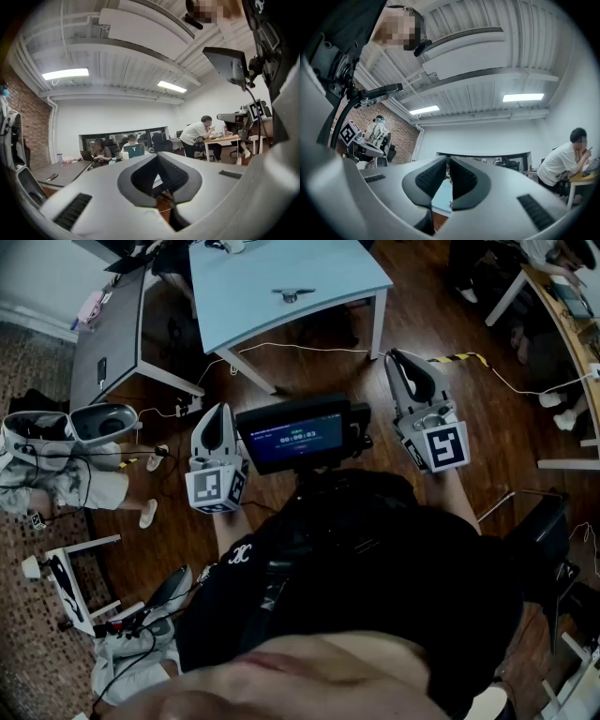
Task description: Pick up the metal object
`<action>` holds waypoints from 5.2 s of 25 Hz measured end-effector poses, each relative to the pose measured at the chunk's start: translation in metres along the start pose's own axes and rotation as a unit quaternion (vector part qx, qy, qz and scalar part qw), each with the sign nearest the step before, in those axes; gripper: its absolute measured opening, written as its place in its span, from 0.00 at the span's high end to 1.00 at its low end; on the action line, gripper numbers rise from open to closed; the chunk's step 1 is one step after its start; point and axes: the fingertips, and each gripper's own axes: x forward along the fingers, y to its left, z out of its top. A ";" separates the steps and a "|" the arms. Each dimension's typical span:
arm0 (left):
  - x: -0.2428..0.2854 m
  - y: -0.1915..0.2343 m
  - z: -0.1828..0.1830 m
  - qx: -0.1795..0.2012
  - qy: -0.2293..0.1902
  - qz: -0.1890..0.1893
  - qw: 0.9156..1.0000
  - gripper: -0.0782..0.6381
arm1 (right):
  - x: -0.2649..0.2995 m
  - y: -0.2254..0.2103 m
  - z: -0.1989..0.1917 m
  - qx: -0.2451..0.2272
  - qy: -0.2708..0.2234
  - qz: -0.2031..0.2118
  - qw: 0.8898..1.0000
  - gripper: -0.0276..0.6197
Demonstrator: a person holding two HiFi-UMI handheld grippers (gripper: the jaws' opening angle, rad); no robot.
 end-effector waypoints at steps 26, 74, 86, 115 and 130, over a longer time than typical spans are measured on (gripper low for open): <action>0.081 0.097 -0.038 -0.005 -0.004 0.008 1.000 0.89 | 0.119 0.010 -0.065 -0.013 0.009 0.007 1.000 0.91; 0.328 0.261 -0.030 -0.031 0.044 0.118 0.991 0.89 | 0.480 -0.033 -0.543 -0.271 0.381 0.284 0.837 0.72; 0.384 0.263 -0.038 -0.028 0.059 0.104 0.992 0.89 | 0.510 -0.073 -0.568 -0.229 0.405 0.264 0.845 0.93; 0.463 0.216 -0.010 -0.040 -0.011 0.032 0.999 0.89 | 0.421 -0.269 -0.154 -0.094 0.064 -0.042 0.993 0.98; 0.270 0.154 -0.009 -0.030 -0.046 -0.022 0.998 0.89 | 0.212 -0.126 -0.057 -0.075 0.006 -0.079 0.994 0.98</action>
